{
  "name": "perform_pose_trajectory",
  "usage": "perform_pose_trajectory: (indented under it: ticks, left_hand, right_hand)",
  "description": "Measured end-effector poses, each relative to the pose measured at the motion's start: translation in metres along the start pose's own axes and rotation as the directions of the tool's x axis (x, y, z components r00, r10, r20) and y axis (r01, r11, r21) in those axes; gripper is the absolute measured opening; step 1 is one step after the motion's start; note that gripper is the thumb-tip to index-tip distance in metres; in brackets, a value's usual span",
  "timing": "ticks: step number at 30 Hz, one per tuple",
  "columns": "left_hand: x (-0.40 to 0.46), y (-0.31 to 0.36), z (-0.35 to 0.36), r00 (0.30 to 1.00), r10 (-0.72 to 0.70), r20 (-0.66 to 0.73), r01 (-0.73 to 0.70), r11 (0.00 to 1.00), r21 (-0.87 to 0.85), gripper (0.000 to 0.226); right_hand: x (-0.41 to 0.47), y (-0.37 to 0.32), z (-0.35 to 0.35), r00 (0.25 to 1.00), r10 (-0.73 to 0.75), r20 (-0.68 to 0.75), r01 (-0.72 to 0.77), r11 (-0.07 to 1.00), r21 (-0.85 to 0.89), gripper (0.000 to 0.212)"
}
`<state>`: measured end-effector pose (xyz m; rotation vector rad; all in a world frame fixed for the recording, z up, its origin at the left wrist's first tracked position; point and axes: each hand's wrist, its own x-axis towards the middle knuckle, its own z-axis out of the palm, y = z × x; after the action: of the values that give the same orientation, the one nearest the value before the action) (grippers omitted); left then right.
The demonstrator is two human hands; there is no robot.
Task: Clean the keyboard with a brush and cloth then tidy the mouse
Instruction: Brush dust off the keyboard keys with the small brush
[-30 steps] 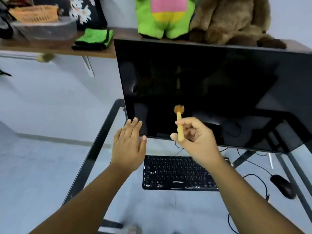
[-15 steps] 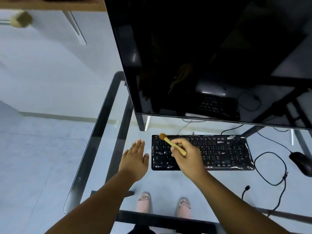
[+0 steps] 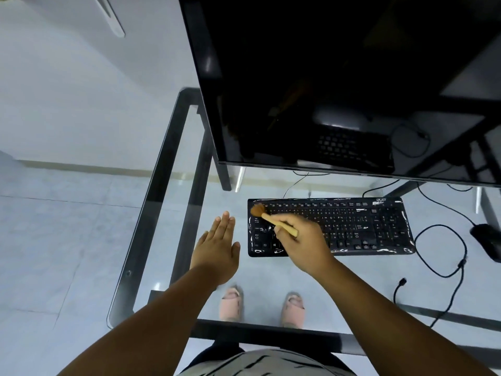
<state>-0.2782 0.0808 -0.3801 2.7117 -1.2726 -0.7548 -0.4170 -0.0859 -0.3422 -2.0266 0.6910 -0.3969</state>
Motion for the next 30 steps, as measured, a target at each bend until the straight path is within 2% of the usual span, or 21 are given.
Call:
perform_pose_trajectory:
  ticks: [1, 3, 5, 7, 9, 11, 13, 14, 16, 18, 20, 22, 24, 26, 29, 30]
  left_hand:
    - [0.001, 0.0, 0.0, 1.0, 0.001, 0.0, -0.001, 1.0, -0.003, 0.062]
    - [0.001, 0.001, 0.0, 1.0, 0.002, 0.0, -0.002, 1.0, -0.014, 0.061]
    - [0.001, 0.002, -0.001, 1.0, -0.003, -0.001, 0.002, 1.0, -0.025, 0.061]
    - [0.002, 0.002, -0.002, 1.0, -0.007, -0.003, 0.007, 0.999, -0.035, 0.06]
    - [0.002, 0.003, -0.003, 1.0, -0.014, -0.002, 0.014, 0.999, -0.046, 0.06]
    - [0.004, 0.006, -0.005, 0.999, -0.043, 0.002, 0.043, 0.996, -0.073, 0.06]
    - [0.005, 0.013, -0.007, 0.997, -0.076, -0.013, 0.075, 0.992, -0.1, 0.059]
    - [0.006, 0.017, -0.008, 0.996, -0.089, -0.033, 0.084, 0.99, -0.111, 0.059]
    - [0.006, 0.025, -0.01, 0.993, -0.09, -0.08, 0.079, 0.988, -0.13, 0.059]
    - [0.006, 0.034, -0.01, 0.991, -0.058, -0.118, 0.043, 0.991, -0.128, 0.059]
    - [0.006, 0.041, -0.01, 0.988, -0.026, -0.155, 0.006, 0.992, -0.129, 0.059]
    - [0.009, 0.05, -0.01, 0.985, 0.003, -0.175, -0.027, 0.991, -0.134, 0.06]
    - [0.012, 0.06, -0.009, 0.983, 0.048, -0.179, -0.07, 0.99, -0.121, 0.062]
    - [0.015, 0.067, -0.006, 0.981, 0.104, -0.166, -0.119, 0.99, -0.081, 0.063]
    - [0.018, 0.072, -0.002, 0.981, 0.132, -0.145, -0.138, 0.99, -0.035, 0.071]
    - [0.019, 0.072, 0.0, 0.982, 0.129, -0.137, -0.134, 0.991, -0.028, 0.073]
  right_hand:
    - [0.0, 0.003, 0.0, 1.0, 0.007, -0.03, -0.008, 0.999, -0.045, 0.023]
    - [0.001, 0.01, -0.004, 0.981, 0.043, -0.188, -0.063, 0.993, -0.103, 0.02]
    - [0.001, 0.011, -0.007, 0.96, 0.071, -0.272, -0.089, 0.995, -0.053, 0.017]
    - [-0.001, 0.007, -0.007, 0.977, 0.045, -0.208, -0.037, 0.999, 0.039, 0.018]
    - [-0.005, 0.008, -0.006, 0.992, 0.004, -0.123, -0.004, 1.0, 0.004, 0.02]
    - [-0.006, 0.017, -0.008, 0.981, 0.014, -0.194, -0.036, 0.993, -0.111, 0.019]
    - [-0.007, 0.022, -0.014, 0.942, 0.084, -0.324, -0.121, 0.988, -0.095, 0.019]
    - [-0.008, 0.021, -0.016, 0.938, 0.101, -0.332, -0.124, 0.991, -0.051, 0.019]
    - [-0.012, 0.02, -0.018, 0.968, 0.089, -0.236, -0.085, 0.996, 0.027, 0.02]
    - [-0.018, 0.024, -0.023, 0.98, 0.068, -0.187, -0.072, 0.997, -0.016, 0.02]
    - [-0.018, 0.032, -0.03, 0.945, 0.117, -0.306, -0.142, 0.988, -0.061, 0.018]
    - [-0.015, 0.035, -0.038, 0.907, 0.175, -0.383, -0.192, 0.981, -0.007, 0.018]
    - [-0.013, 0.034, -0.04, 0.943, 0.171, -0.287, -0.163, 0.985, 0.051, 0.02]
    - [-0.015, 0.035, -0.042, 0.966, 0.145, -0.215, -0.145, 0.989, 0.017, 0.021]
    - [-0.017, 0.043, -0.053, 0.908, 0.162, -0.386, -0.194, 0.98, -0.044, 0.019]
    - [-0.018, 0.045, -0.057, 0.903, 0.152, -0.401, -0.184, 0.982, -0.041, 0.02]
